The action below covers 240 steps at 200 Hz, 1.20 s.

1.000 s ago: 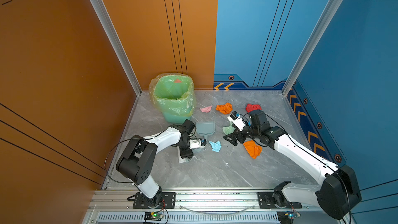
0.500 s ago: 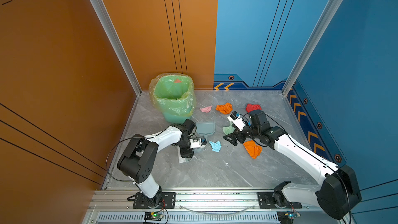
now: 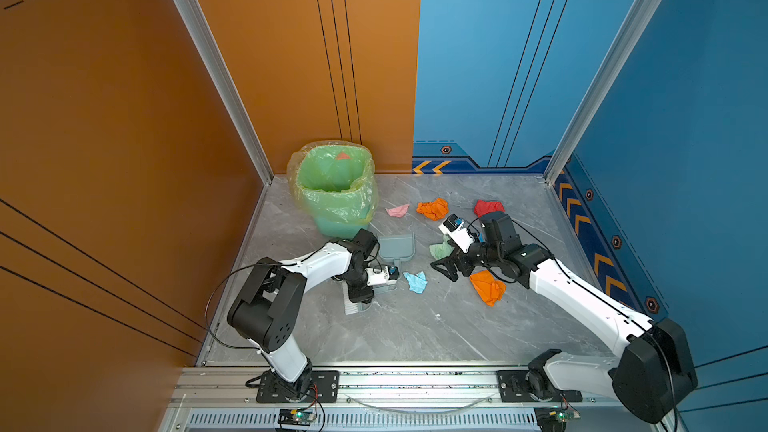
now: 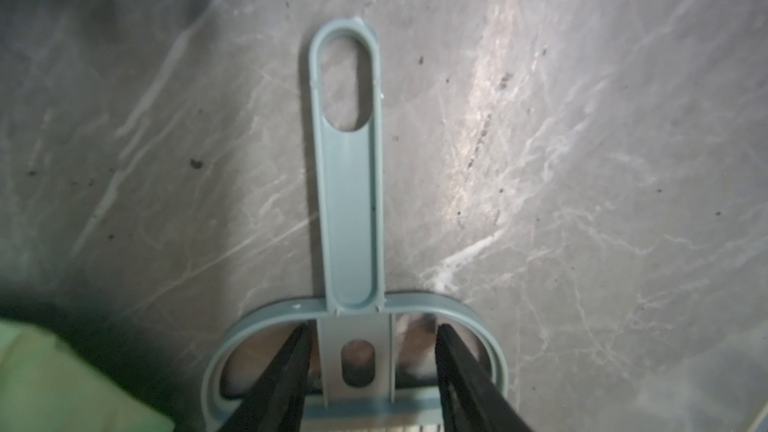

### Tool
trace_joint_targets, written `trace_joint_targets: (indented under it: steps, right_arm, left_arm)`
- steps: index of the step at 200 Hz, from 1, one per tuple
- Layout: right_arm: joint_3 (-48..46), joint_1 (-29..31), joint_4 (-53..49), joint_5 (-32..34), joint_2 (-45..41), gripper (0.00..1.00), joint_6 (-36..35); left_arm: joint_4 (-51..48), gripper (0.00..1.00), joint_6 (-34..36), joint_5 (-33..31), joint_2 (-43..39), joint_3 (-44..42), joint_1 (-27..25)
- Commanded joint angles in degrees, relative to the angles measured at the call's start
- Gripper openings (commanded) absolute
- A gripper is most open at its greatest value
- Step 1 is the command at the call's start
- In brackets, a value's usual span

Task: Sweep away the paper scraps from the table
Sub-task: 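Lower the left gripper and close it on the hand brush handle, then lift the brush with the left gripper toward the right gripper while the right gripper approaches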

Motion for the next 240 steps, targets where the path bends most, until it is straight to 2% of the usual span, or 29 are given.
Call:
trace_joint_targets:
  steps: [1,32,65,166,193,240]
  right_arm:
    - [-0.5,-0.1,1.3,0.4,-1.0,1.00,1.0]
    - [-0.4,-0.1,1.3,0.3,-1.0,1.00,1.1]
    - [-0.2,-0.1,1.7,0.4,-0.9,1.00,1.8]
    - [-0.2,-0.1,2.3,0.0,-0.5,1.00,1.6]
    - [0.4,-0.2,1.2,-0.1,-0.4,1.00,0.7]
    - [4.4,-0.3,-5.6,-5.1,1.1,1.00,-1.7]
  left_arm:
    - [-2.4,0.48,-0.9,1.7,1.5,0.9,-0.1]
    - [-2.7,0.44,-1.0,2.2,1.5,1.1,-0.1]
    - [-4.6,0.32,-1.5,3.1,2.8,2.5,0.1]
    - [-4.7,0.30,-1.9,2.1,2.0,2.7,-0.3]
    - [-4.7,0.29,-1.5,4.0,-0.3,2.9,-0.3]
    - [-4.2,0.27,-1.3,6.9,-4.8,3.1,-0.3]
